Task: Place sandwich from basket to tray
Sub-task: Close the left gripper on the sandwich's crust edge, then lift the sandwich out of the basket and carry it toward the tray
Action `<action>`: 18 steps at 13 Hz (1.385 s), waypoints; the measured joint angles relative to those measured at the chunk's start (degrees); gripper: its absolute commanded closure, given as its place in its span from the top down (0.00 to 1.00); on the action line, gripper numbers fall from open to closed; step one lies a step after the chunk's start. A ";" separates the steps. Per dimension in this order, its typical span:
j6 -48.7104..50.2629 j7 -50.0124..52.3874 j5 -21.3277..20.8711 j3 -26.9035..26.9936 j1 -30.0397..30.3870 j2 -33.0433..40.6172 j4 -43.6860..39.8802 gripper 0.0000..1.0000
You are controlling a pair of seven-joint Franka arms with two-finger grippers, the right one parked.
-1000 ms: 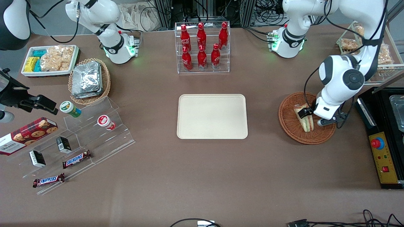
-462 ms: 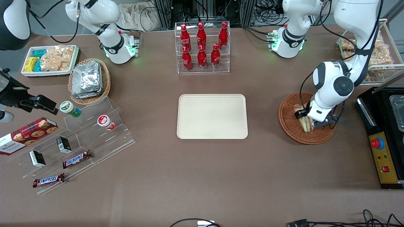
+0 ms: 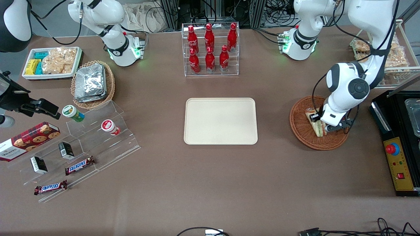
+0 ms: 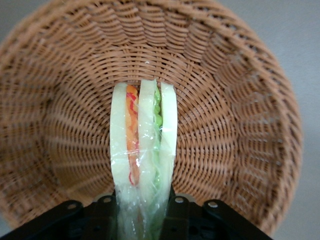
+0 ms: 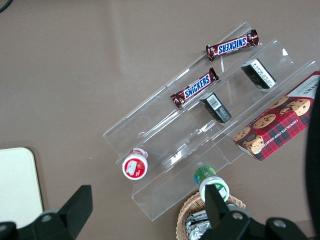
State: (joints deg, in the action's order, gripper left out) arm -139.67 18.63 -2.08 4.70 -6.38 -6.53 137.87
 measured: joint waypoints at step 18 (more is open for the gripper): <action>52.70 5.07 0.79 -24.78 -4.07 2.29 -47.24 0.00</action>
State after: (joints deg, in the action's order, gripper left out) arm -86.98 23.70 -1.29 -20.08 -10.44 -4.24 90.63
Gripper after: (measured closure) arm 0.811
